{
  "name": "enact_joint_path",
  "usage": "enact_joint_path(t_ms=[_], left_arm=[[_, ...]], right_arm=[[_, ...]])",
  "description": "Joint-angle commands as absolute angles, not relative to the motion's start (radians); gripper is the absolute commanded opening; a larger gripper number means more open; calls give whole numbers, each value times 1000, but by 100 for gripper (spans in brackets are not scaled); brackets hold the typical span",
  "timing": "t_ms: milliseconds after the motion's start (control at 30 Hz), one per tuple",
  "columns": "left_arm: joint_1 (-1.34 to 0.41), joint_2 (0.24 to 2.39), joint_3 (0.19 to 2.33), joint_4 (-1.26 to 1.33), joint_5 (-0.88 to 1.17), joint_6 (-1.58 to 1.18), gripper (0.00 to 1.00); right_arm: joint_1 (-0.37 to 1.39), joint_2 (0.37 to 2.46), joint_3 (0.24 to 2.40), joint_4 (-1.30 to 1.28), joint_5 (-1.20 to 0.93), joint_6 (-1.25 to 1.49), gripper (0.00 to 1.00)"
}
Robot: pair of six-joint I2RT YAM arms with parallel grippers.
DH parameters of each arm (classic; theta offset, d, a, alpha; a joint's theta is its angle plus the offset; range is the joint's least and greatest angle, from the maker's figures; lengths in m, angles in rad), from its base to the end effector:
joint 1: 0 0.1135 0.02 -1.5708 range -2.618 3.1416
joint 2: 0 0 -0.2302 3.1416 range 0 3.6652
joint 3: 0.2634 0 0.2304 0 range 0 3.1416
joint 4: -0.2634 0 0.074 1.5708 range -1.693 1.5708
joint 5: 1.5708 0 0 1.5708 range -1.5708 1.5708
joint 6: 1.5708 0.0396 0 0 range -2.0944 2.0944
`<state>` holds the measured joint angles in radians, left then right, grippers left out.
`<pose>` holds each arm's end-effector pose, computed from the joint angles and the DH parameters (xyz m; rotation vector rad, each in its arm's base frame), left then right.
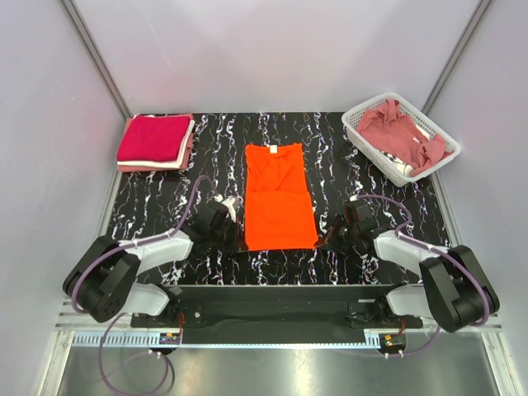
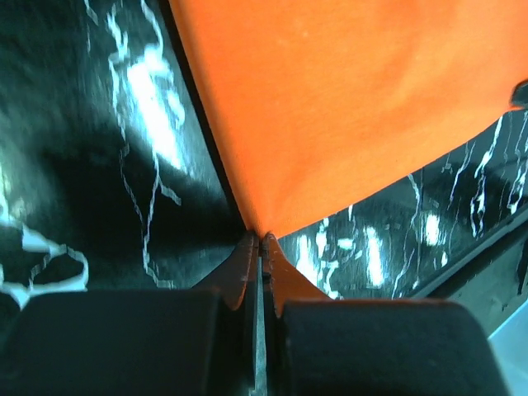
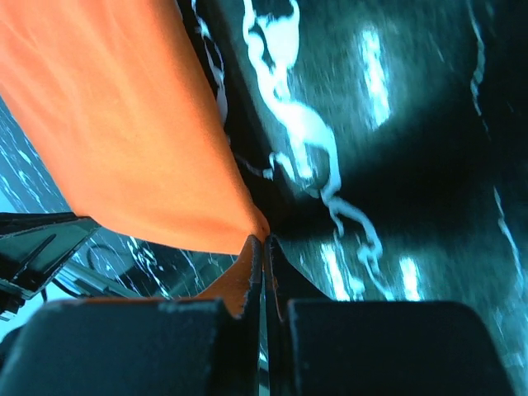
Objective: Fold and stack the t-shirts
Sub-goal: Fold the tshirt
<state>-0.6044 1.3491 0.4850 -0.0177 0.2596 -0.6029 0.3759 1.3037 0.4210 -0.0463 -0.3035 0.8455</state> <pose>0.1842 -0.1395 0.1212 0.1237 2.5998 -0.8089 0.1945 0.0895 0.1123 0.4875 2.6191 0.8405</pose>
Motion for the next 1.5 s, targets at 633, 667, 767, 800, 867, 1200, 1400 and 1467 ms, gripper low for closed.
enact_joint_path(t_ms=[633,667,767,800,867,1200,1400,1467], left_arm=[[-828,948,643,-426,109,-648,0],[-825,963,693,-454,101,-635,0],[-787,1026,780,-482,86,-589,0],[-746,1057,801,-479,101,-578,0],[-700,1092,860,-482,120,-537,0],[-421,1449,1182,-502,233,-390,0],[-324,1688,1405,-505,279,-345,0],[-302,1756,1491,-515,282,-336,0]], right_arm=[[405,830,656,-590,-149,654,0],[403,853,685,-598,-129,641,0],[403,949,811,-607,-103,609,0],[402,980,843,-606,-97,600,0],[397,1087,954,-607,-104,566,0],[334,1595,1422,-606,-196,387,0],[299,1885,1684,-617,-276,371,0],[295,1982,1779,-618,-290,361,0]])
